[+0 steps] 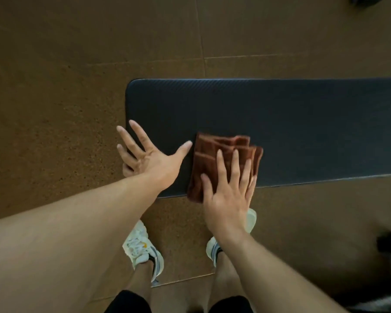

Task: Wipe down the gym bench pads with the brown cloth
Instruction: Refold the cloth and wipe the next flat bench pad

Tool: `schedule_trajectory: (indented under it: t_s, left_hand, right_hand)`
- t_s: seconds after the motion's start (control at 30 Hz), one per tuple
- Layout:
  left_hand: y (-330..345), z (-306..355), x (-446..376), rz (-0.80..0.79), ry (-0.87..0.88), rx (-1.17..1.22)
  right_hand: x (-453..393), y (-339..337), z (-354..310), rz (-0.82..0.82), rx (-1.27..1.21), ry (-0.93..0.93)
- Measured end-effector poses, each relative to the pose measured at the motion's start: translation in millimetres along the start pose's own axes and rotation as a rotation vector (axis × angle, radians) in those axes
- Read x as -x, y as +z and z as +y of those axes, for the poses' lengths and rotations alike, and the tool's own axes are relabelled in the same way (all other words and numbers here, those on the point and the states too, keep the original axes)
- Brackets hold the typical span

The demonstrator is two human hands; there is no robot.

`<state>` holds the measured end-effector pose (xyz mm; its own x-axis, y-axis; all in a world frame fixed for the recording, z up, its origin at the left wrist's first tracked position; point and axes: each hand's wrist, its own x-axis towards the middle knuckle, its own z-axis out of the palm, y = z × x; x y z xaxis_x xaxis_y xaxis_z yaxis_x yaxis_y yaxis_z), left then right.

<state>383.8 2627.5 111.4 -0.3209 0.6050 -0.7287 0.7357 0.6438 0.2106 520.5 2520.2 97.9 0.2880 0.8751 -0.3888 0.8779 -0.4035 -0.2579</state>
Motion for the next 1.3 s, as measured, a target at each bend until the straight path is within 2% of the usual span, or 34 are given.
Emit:
schedule_trajectory:
  t_s: [0.13,0.33,0.43,0.5,0.57,0.63,0.67,0.77,0.87,0.93,1.0,1.03,1.1,1.17,1.23,1.3]
  left_hand:
    - [5,0,1,0.047,-0.023,-0.039]
    - [8,0,1,0.046,-0.057,-0.077]
    - [9,2,2,0.062,-0.065,-0.079]
    - [9,3,2,0.06,-0.066,-0.075]
    - [9,2,3,0.082,-0.061,-0.073]
    - [12,-1,4,0.11,-0.062,-0.065]
    - [14,-2,4,0.122,-0.059,-0.065]
    - [14,-4,2,0.128,-0.043,-0.048]
    - [14,-11,-1,0.13,-0.014,-0.017]
    - [16,-13,1,0.149,0.025,0.019]
    - [13,-19,3,0.179,0.088,0.142]
    - [8,-25,3,0.169,0.13,0.288]
    - [-5,-44,7,0.055,0.184,0.747]
    - [-11,-66,18,-0.028,0.118,1.106]
    - [-5,-88,34,0.056,-0.015,1.187]
    - [7,-107,56,0.166,-0.124,1.151]
  right_hand:
    - [-33,-4,5,-0.004,0.04,-0.069]
    - [-163,-50,-20,0.013,0.111,-0.317]
    - [-149,-48,9,0.061,0.097,-0.388]
    - [-90,-38,50,0.088,0.088,-0.372]
    - [-29,-30,89,0.029,0.109,-0.365]
    - [-13,-27,106,-0.046,0.135,-0.375]
    - [-25,-28,102,-0.06,0.141,-0.383]
    - [-99,-42,59,0.04,0.17,-0.355]
    - [-176,-61,8,0.048,0.138,-0.175]
    - [-190,-64,-16,0.031,0.096,-0.086]
    - [-178,-57,-33,0.025,0.091,-0.081]
    - [-167,-52,-41,0.021,0.104,-0.111]
    - [-145,-40,-55,-0.002,0.138,-0.189]
    - [-123,-29,-71,-0.028,0.173,-0.28]
    - [-100,-17,-86,-0.048,0.208,-0.393]
    - [-74,-4,-97,-0.07,0.21,-0.543]
